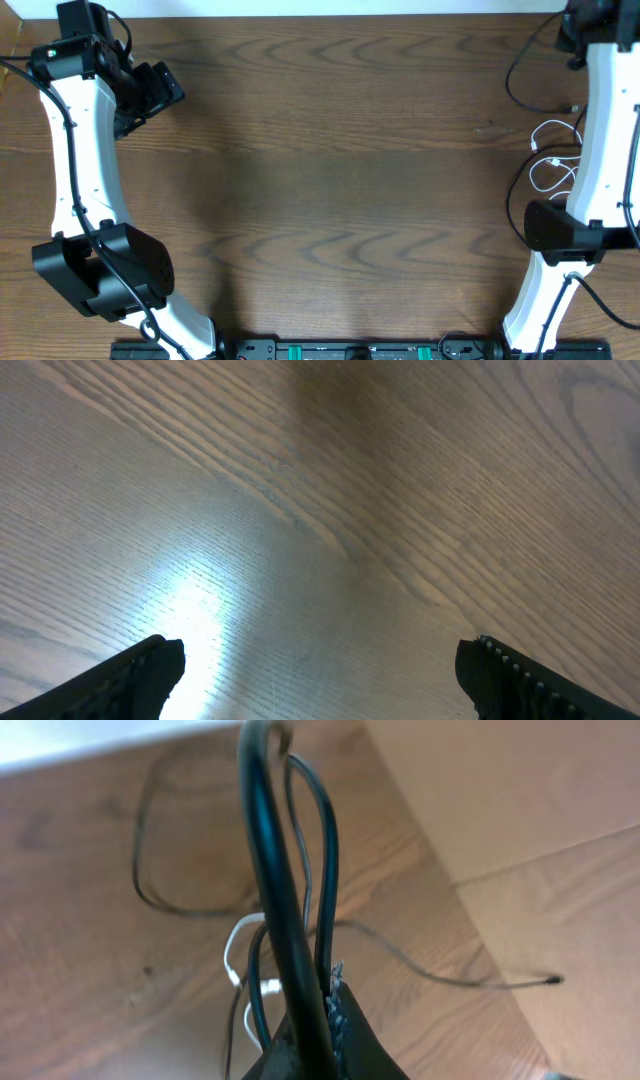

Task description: Untangle cables

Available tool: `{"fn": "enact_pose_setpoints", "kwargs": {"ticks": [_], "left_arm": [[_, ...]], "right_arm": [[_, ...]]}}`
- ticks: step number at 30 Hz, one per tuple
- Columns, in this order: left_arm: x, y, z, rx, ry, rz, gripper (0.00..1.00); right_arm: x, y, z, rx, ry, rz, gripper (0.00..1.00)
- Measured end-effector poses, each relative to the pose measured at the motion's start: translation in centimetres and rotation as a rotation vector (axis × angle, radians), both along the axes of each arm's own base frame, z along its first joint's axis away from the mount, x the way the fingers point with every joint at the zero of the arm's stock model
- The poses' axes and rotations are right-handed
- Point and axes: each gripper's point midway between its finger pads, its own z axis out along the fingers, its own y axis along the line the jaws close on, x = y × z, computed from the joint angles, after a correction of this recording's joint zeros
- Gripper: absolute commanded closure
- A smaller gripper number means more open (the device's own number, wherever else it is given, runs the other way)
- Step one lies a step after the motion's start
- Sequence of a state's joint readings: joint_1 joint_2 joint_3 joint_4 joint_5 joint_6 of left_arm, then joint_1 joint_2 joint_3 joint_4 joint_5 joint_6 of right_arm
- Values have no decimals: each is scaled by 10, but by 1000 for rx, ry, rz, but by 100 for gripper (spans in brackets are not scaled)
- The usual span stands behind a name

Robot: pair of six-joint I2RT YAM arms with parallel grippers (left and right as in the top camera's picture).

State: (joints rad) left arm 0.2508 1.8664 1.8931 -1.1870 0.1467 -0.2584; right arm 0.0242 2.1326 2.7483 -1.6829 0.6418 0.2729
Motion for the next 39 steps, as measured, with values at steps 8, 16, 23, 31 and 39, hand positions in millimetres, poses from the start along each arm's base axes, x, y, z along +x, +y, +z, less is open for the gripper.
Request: {"fn": "enact_pose_setpoints", "kwargs": {"ticks": [8,16,23,31,39], "left_arm": [[0,0,0,0,1,0,8],[-1,0,0,0,2,0,8],[-1,0,0,0,2,0,8],[-1,0,0,0,2,0,8],[4,-6,1,0,-14,-20,8]], "right_arm": [[22,4,-80,109,138,5,99],[5,-30,-139,221,246,-108,91],[-13,-51,-148,254,276,-201,1],[-18,-52,-149,261,291,-211,1],[-2,-30,-137,333,265,-50,1]]}}
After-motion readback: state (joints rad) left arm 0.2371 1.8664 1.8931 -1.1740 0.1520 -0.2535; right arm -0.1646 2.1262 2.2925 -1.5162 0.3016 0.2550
